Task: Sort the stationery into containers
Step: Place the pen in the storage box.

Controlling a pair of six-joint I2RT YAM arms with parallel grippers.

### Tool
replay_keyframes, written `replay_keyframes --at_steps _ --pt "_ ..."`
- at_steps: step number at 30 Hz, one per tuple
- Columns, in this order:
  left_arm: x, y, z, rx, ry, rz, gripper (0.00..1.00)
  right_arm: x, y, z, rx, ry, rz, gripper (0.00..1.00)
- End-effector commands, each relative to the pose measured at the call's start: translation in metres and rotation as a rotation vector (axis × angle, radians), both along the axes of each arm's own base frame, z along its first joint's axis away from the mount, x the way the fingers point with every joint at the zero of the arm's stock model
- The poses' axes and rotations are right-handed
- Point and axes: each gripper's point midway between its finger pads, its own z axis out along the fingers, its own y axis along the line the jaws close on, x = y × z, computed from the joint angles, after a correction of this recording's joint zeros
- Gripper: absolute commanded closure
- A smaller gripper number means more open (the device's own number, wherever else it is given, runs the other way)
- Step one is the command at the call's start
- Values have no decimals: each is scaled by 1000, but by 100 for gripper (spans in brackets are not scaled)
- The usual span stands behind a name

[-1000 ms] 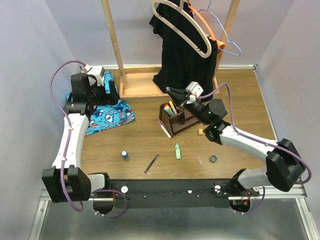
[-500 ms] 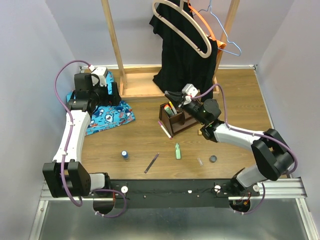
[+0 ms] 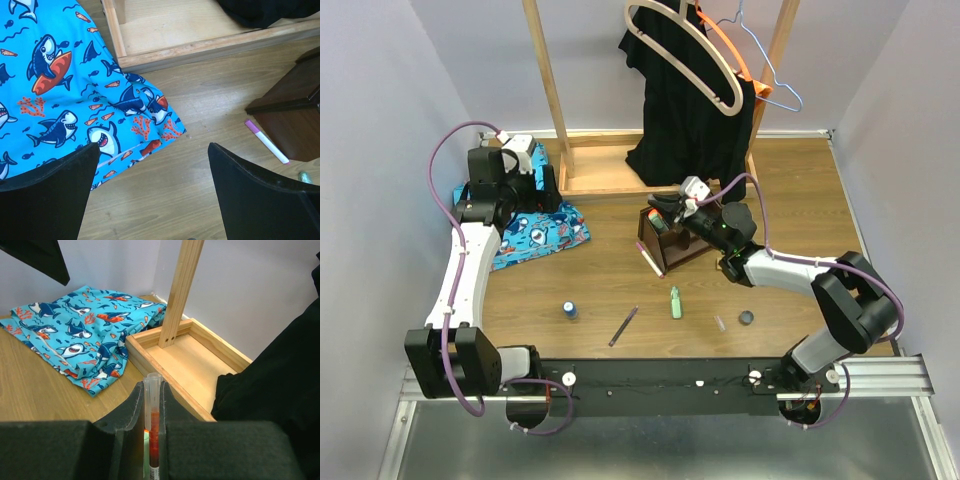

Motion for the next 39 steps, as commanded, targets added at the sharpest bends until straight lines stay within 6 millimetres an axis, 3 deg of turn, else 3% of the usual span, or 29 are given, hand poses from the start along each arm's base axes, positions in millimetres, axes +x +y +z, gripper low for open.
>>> replay_keyframes --at_steps 1,12,16,19,28,32,36,39 --pt "-9 1 1 19 -5 1 1 -5 0 -5 -15 -14 22 99" --pt "-12 0 2 6 -20 3 1 -13 -3 -24 -97 23 47 99" --pt "-15 -1 -1 2 -18 2 1 -12 -3 -25 -107 37 38 78" --pt "-16 -2 -2 -6 -19 3 1 -13 -4 -21 -105 40 38 71" --pt "-20 -6 -1 -26 -35 -1 1 -17 -8 -17 -121 50 32 69" --pt "-20 -6 3 -29 -53 1 1 -13 -9 -1 -82 61 14 66" --pt "-18 -4 12 -38 -94 20 1 -5 -12 43 -3 96 -36 64" --pt "-20 -4 19 -46 -128 30 1 -12 -10 44 -12 188 -17 64"
